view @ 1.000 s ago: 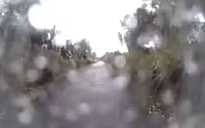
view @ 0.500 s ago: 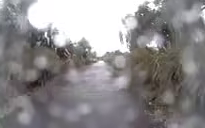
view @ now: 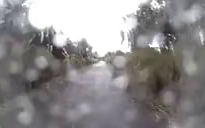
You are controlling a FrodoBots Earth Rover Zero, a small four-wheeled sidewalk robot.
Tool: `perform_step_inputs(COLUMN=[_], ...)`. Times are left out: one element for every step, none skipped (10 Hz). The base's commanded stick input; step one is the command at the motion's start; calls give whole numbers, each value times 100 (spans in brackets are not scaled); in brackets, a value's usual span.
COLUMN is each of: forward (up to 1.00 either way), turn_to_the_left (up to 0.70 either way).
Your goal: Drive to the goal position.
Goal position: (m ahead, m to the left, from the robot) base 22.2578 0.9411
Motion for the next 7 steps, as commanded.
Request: perform_step_inputs(forward=[100, 100, 100, 100, 100, 100, 100], turn_to_the_left=[0, 0, 0, 0, 0, 0, 0])
